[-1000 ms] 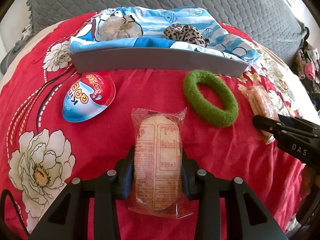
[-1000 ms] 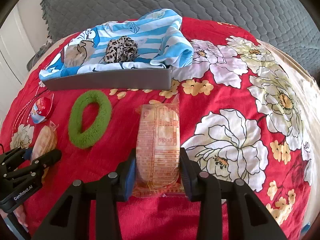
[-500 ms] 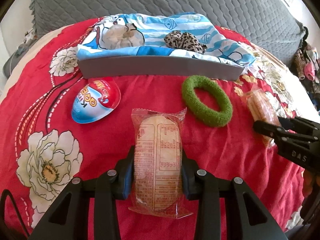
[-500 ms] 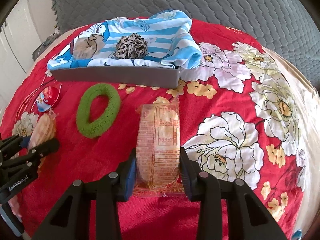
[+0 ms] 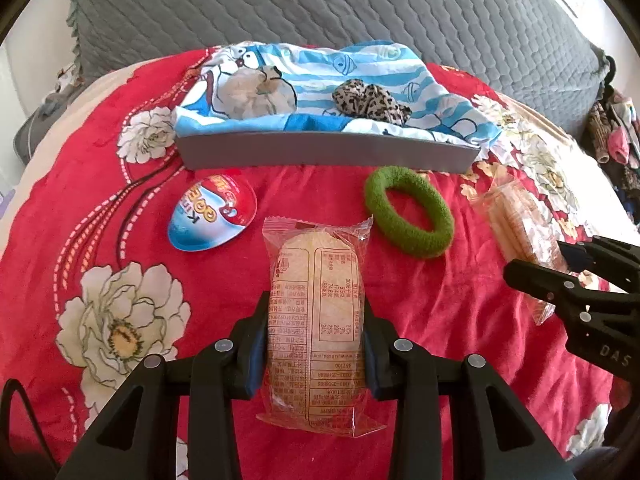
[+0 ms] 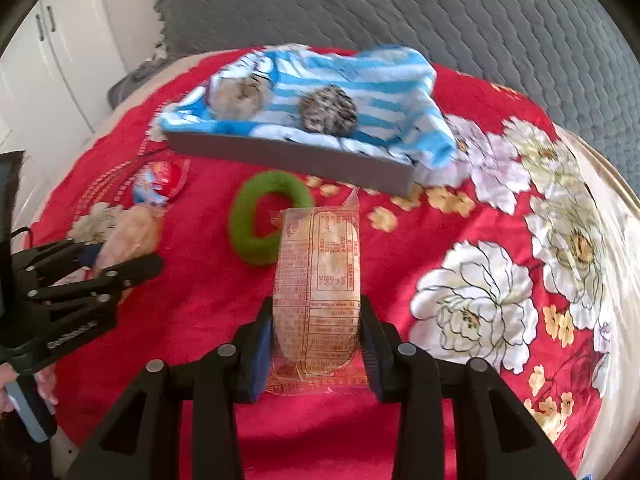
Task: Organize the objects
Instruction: 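Lift both bread packages and carry them toward the grey tray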
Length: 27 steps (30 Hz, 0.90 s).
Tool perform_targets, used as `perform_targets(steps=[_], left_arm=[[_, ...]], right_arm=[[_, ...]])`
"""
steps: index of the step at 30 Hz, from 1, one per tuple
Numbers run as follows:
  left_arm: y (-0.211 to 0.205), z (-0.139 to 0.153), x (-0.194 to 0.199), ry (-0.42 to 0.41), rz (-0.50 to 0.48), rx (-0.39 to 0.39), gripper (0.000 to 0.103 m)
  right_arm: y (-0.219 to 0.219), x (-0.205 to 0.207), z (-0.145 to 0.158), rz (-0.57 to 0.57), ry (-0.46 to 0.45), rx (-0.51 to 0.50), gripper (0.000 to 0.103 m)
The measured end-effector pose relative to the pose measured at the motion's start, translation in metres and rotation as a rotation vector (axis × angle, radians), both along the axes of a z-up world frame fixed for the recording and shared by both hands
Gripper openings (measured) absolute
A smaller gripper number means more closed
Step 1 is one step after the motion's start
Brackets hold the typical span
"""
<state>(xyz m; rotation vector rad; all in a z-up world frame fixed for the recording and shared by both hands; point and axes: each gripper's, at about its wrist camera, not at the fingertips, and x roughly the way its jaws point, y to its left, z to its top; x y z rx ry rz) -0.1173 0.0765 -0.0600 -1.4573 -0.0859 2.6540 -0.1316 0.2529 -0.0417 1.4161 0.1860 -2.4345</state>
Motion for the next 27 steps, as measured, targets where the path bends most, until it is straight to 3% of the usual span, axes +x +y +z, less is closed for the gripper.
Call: perform_targets(steps=[16, 27], left_arm=[[-0.01, 0.033, 0.017, 0.05, 0.028, -0.004, 0.039], [-0.018, 0.071, 0.031, 0.132, 0.056, -0.021, 0.039]], right_arm=[[-0.017, 0.015, 0.025, 0.062, 0.058, -0.033, 0.039], [-0.032, 0.028, 0.053, 0.102, 0.118, -0.086, 0.039]])
